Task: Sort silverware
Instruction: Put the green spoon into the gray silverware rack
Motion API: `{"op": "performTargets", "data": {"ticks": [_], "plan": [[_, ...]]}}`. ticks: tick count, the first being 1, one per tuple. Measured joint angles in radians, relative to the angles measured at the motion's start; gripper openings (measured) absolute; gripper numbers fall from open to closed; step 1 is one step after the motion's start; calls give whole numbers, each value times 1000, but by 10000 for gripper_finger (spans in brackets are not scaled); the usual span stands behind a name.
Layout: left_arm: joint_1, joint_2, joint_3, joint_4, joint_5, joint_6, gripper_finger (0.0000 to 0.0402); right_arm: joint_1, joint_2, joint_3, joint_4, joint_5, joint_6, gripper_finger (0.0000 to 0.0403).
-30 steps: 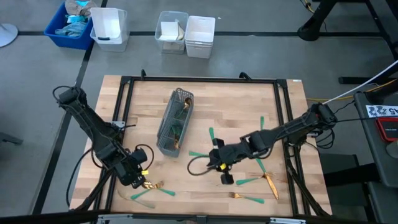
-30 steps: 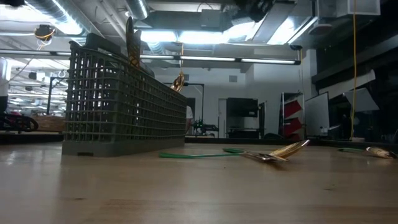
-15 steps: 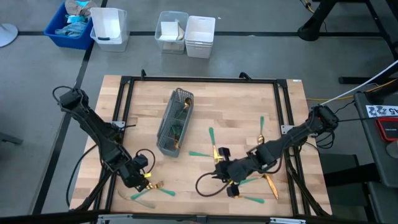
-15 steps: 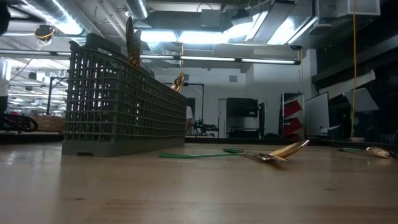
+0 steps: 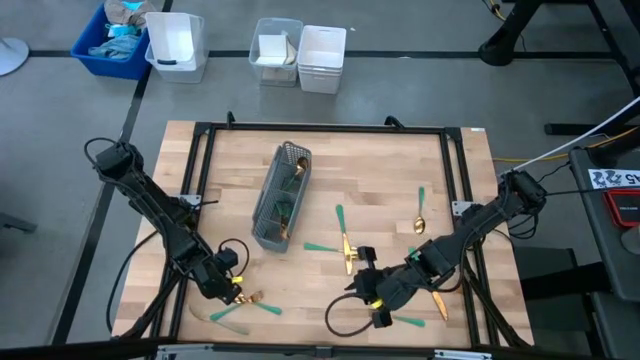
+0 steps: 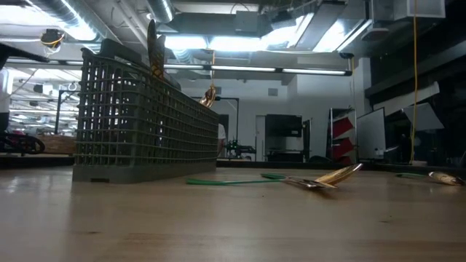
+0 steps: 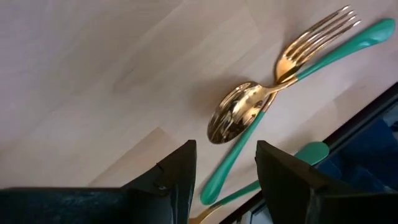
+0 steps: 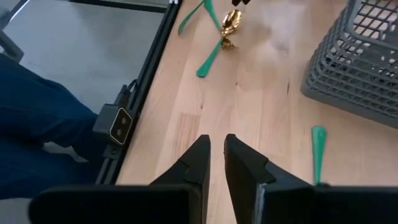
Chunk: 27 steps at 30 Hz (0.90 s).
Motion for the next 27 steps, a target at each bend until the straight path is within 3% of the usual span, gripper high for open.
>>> {"op": "performTargets", "data": {"ticks": [7,27], "plan": [[0,0,-55,120,0,-16,155,15,3,0,1,22,23,49],[0,0,-61,110,0,-48,155,16,81,0,5,12,47,49]]}}
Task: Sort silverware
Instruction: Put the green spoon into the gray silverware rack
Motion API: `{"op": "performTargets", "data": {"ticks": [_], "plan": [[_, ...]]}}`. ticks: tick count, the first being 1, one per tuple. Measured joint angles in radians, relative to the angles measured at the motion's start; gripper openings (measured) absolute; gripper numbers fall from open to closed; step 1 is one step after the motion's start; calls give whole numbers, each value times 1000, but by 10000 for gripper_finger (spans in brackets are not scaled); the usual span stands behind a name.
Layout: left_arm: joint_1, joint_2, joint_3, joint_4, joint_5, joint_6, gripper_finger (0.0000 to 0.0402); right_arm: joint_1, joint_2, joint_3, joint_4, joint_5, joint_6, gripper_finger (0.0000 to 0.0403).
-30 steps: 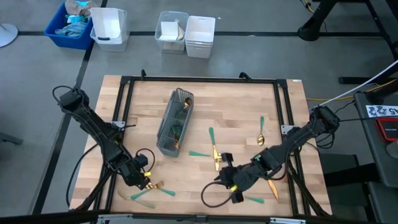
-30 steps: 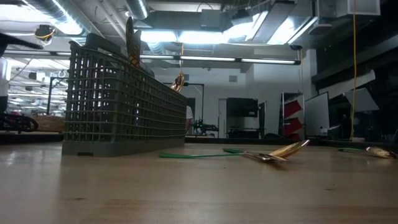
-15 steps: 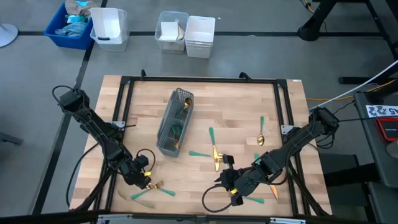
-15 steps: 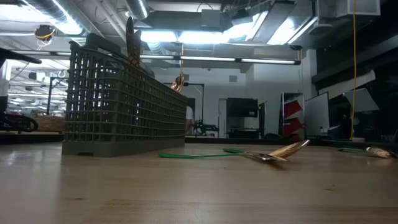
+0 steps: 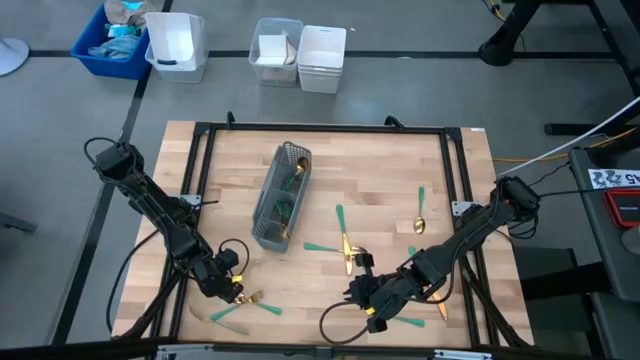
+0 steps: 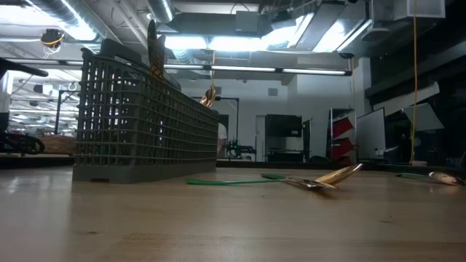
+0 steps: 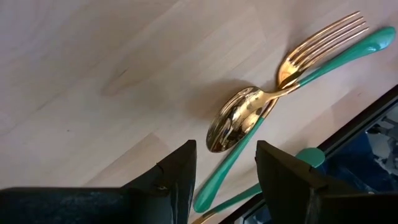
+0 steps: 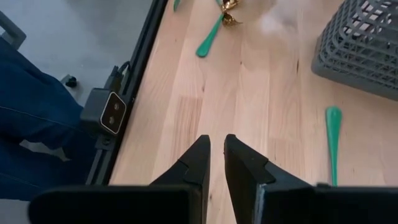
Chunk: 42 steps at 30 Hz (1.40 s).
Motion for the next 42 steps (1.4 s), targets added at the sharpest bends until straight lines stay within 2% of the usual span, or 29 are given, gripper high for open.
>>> {"op": "performTargets", "data": {"ticks": [9,21,25,36,42], "plan": [[0,2,0,0,-11,-33,155,0,3,0,-1,1,0,49],[0,84,1,62,-11,-47,152,0,3,0,-2,0,-6,49],[0,85,1,73,-11,-47,124,0,3,0,-1,0,-6,49],[0,85,1,85,-12,-29,9,0,3,0,-2,0,-5,49],[0,85,1,86,-16,-29,8,0,3,0,-2,0,-5,49]]}}
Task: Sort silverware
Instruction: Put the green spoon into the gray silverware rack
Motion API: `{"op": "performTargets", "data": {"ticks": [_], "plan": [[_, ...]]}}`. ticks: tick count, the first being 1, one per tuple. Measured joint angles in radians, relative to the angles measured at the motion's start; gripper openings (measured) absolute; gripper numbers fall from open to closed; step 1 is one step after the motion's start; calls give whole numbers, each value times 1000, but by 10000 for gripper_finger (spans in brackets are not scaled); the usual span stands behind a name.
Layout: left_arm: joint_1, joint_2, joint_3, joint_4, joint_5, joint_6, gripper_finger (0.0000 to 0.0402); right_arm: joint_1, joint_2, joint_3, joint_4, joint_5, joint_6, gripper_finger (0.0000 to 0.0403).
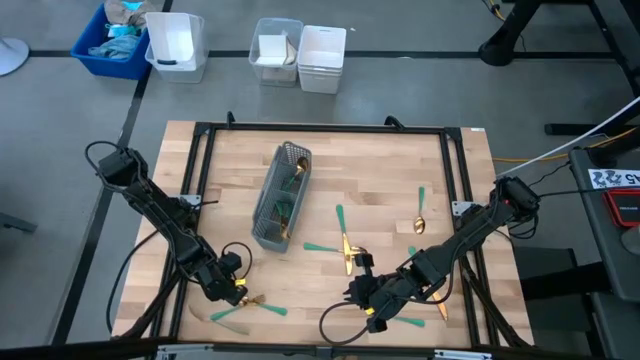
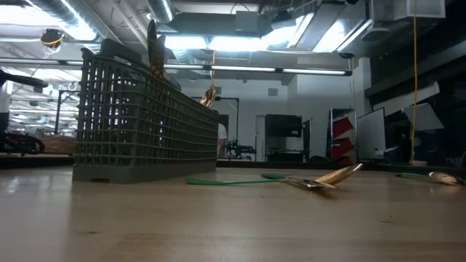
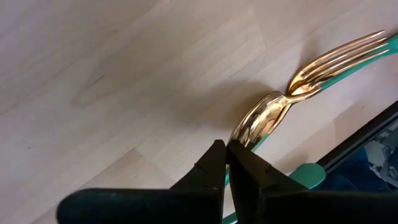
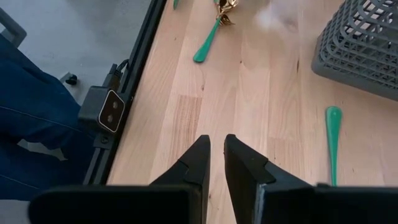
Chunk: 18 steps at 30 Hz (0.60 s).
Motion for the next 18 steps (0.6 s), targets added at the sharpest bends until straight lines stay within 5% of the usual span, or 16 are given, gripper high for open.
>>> {"op": "performTargets", "data": {"ticks": [18], "plan": [[2,-71,0,117,-54,65,1,0,0,0,0,0,0,49]]}}
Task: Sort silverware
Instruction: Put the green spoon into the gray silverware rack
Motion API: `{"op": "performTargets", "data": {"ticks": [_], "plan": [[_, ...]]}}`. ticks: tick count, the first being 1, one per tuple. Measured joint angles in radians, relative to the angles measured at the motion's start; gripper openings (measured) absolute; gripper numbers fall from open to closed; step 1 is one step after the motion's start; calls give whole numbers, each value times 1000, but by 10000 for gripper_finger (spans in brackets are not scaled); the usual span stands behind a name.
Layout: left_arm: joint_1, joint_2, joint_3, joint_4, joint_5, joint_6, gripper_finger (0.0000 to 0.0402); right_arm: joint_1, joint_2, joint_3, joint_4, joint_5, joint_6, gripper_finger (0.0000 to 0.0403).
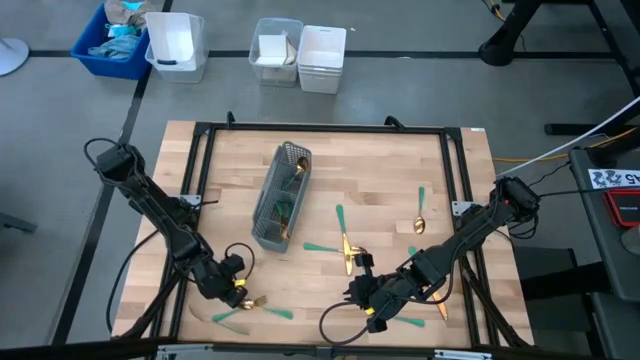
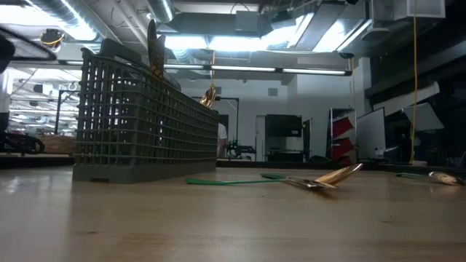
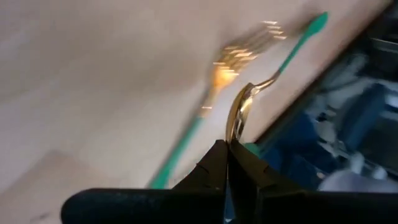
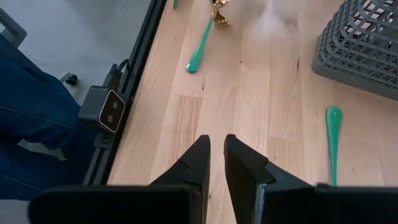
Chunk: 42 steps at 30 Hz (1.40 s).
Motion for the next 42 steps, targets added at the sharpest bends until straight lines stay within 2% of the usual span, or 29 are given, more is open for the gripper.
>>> {"op": "performTargets", "data": {"ticks": [4,13,20,24,26,28,33,38,42], "plan": [[0,-31,0,120,-70,96,0,0,0,0,0,0,1,49],[62,-96,3,331,-300,435,0,0,-48,11,-6,1,101,49],[176,-182,103,357,-322,835,0,0,-144,11,-44,58,98,49],[238,-267,193,294,-329,1107,0,0,-211,11,-107,142,98,49],[267,-314,245,205,-372,1233,0,0,-246,11,-145,191,98,49],[296,-360,301,93,-450,1379,0,0,-271,11,-173,232,98,49],[360,-435,436,-173,-738,1840,0,-1,-297,11,-229,303,98,49],[428,-476,487,-209,-968,2289,0,-1,-295,11,-265,306,98,49],[500,-484,488,-245,-1045,2585,0,-1,-292,8,-302,321,97,49]]}}
